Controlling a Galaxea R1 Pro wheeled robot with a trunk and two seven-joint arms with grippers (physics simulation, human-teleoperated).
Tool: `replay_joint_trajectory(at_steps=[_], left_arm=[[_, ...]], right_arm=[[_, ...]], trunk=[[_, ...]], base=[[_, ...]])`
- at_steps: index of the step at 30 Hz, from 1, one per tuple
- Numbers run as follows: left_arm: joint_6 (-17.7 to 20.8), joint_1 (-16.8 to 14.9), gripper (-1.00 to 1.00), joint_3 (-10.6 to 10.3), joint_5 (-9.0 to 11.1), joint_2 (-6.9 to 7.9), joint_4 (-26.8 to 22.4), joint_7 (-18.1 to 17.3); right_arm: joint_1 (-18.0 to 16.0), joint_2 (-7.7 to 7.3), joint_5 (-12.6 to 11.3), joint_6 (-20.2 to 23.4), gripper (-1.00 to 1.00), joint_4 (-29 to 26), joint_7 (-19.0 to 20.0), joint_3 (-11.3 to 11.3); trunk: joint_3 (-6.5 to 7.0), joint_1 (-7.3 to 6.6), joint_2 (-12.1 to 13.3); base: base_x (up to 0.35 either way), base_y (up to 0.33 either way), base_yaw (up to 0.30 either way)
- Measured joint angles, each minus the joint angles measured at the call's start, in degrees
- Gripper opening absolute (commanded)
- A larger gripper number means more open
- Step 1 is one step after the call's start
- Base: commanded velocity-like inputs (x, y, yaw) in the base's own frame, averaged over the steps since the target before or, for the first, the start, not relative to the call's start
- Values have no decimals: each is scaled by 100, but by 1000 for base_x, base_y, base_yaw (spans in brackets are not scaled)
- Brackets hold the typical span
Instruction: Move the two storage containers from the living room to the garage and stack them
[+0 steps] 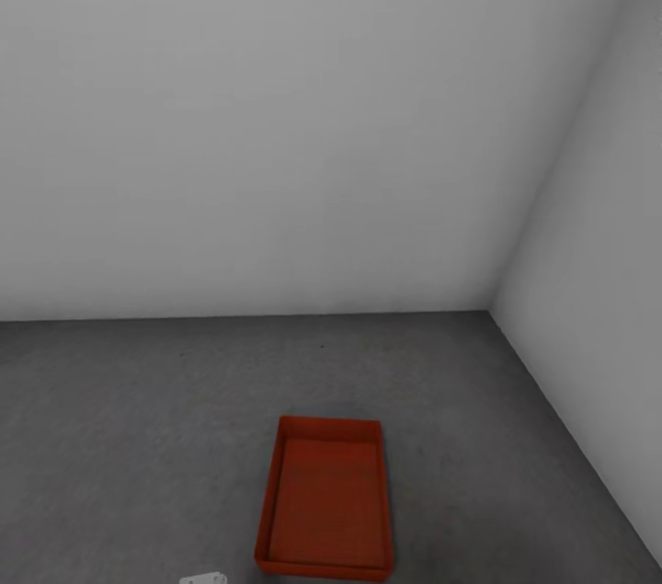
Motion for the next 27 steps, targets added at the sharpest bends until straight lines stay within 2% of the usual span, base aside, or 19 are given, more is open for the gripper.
replay_joint_trajectory(at_steps=[9,18,27], left_arm=[[-3,70,100,1,7,0,0,-2],[-10,487,100,4,5,13,0,-89],[-6,534,100,2,0,10,-5,-105]], right_arm=[[52,-33,13,-43,100,0,63,-2],[331,-54,39,-207,100,0,198,-6],[423,-73,33,-276,100,6,287,-6]], trunk=[[80,0,0],[159,0,0],[239,0,0]], base=[[0,0,-65],[0,0,-75],[0,0,-81]])
